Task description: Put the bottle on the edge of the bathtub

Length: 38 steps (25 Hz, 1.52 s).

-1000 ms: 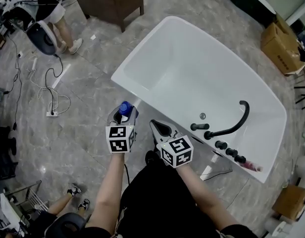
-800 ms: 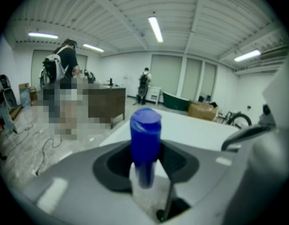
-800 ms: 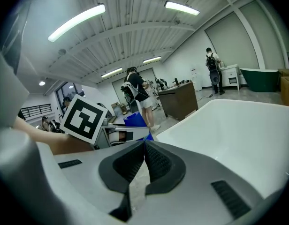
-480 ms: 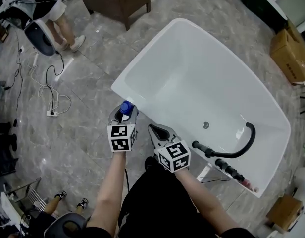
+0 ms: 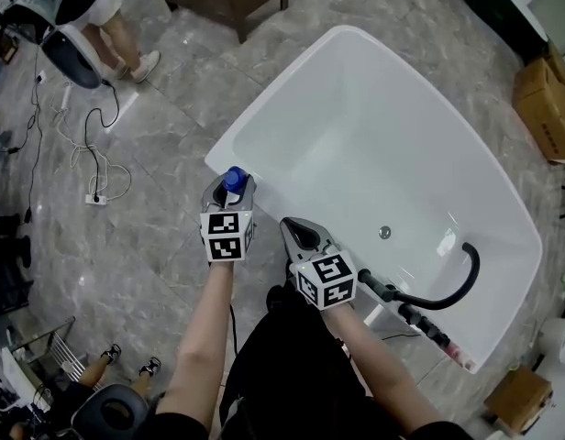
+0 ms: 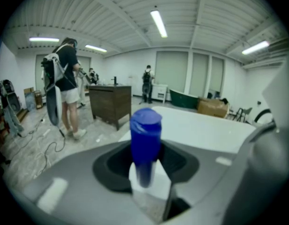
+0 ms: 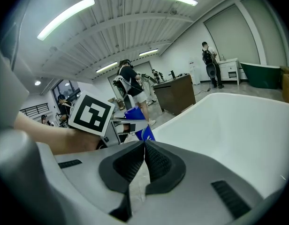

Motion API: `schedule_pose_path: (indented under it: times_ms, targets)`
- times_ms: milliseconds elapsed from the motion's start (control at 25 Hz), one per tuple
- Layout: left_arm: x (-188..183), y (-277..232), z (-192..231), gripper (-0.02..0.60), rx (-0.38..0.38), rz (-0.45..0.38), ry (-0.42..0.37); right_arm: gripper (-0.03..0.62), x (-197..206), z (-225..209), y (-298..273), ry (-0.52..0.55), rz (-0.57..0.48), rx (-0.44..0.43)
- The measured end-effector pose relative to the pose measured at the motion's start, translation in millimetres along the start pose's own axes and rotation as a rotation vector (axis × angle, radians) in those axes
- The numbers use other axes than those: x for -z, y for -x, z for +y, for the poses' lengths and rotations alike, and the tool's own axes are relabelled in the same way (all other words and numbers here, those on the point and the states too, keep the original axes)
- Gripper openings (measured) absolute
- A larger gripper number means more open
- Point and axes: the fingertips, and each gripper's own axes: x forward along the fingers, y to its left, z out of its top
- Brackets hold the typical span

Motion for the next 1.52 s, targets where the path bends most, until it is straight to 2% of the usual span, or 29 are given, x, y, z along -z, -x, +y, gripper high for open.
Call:
schedule_pose_path:
  times_ms: [680, 920, 1160, 1520]
  targets:
    - [15.1, -33.2, 6.0, 0.161, -0.032, 0.032, -0.034, 0.003, 17.1, -18.9, 1.1, -0.026, 0.036, 0.007]
    - [19.0, -35.2, 2.8, 0.163, -0.023, 0.012, -0.052, 0.003, 19.5, -23.7, -0.1, -0.032, 0.037, 0.007]
    - [22.9, -34.8, 2.5, 0.169, -0.024, 0.019, -0.033, 0.003, 23.7, -23.6, 2.3, -0.038, 0.043, 0.008]
    - [34.9, -27.7, 0.2, 0.215, -0.013, 0.044, 0.013, 0.003, 28.7, -20.7, 9.9, -0.041, 0.041, 0.015]
